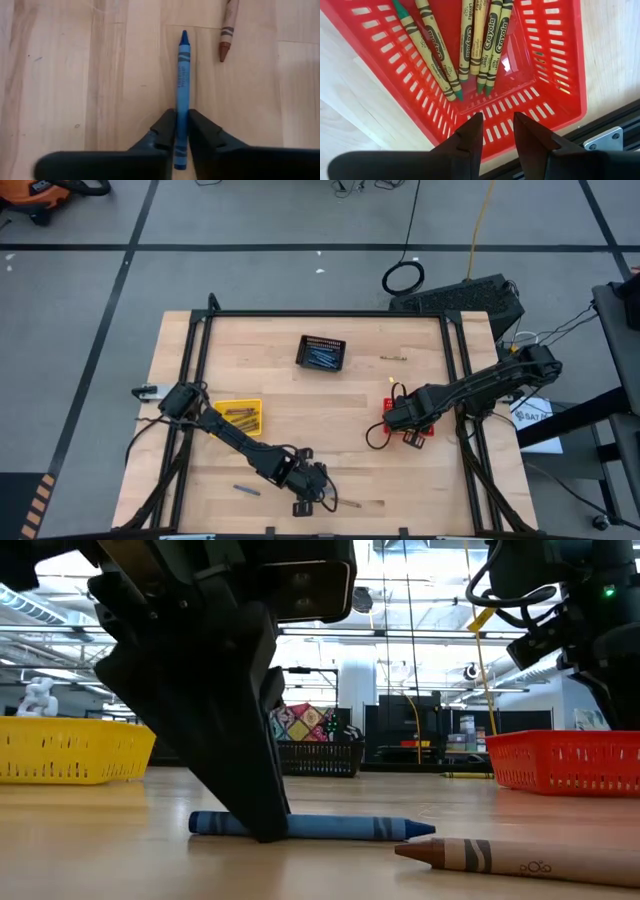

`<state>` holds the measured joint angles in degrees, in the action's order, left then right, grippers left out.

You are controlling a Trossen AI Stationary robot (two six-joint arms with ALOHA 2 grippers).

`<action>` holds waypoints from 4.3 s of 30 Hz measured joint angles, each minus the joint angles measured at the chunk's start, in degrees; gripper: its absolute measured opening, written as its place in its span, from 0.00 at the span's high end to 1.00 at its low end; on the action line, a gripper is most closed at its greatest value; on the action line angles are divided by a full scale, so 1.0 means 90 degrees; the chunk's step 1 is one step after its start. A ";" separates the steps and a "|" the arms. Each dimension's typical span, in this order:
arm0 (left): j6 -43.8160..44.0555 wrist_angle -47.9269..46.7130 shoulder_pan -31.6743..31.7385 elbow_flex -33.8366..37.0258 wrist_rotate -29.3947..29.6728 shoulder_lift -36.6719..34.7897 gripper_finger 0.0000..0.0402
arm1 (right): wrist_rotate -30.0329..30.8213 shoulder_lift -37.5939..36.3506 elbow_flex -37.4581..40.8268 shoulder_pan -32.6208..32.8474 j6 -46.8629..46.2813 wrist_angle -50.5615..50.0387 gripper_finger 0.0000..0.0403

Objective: Sort crayons
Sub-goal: Put the blue crayon into the black bin

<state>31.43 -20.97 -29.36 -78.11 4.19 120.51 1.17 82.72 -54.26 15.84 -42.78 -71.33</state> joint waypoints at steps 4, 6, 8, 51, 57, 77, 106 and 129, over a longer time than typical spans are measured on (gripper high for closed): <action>-0.0002 0.0002 0.0005 0.0005 -0.0029 0.0000 0.98 | -0.0059 0.0000 0.0000 0.0002 0.0009 0.0012 0.76; -0.0002 0.0002 0.0005 0.0008 -0.0033 0.0000 0.98 | -0.0274 0.0000 0.0000 0.0002 0.0077 0.0082 0.76; -0.0004 0.0004 0.0005 0.0012 -0.0064 0.0002 0.98 | -0.0462 0.0000 0.0000 0.0001 0.0211 0.0207 0.76; -0.2864 -0.1061 0.3174 0.0041 0.1034 -0.1817 1.00 | -0.0257 -0.1256 -0.0860 0.1087 0.1433 0.2277 0.76; -0.3761 -0.1028 0.3521 0.0041 0.1216 -0.1817 1.00 | 0.0849 -0.1256 -0.0860 0.1024 0.1868 0.2106 0.76; -0.4867 -0.0636 0.3679 0.0036 0.1023 -0.1822 1.00 | 0.1022 -0.0163 -0.0857 0.0191 0.0737 0.3345 0.76; -0.4536 -0.2065 0.3330 0.0034 0.1138 -0.1824 1.00 | 0.0680 0.1248 -0.0857 -0.0571 -0.0389 0.2507 0.89; -0.4536 -0.2062 0.3330 0.0034 0.1136 -0.1824 1.00 | 0.0349 0.1310 -0.0856 -0.0920 -0.0660 0.2262 0.91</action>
<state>-9.39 -39.53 0.60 -77.80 14.41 104.09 4.31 94.51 -61.96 7.55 -48.72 -50.98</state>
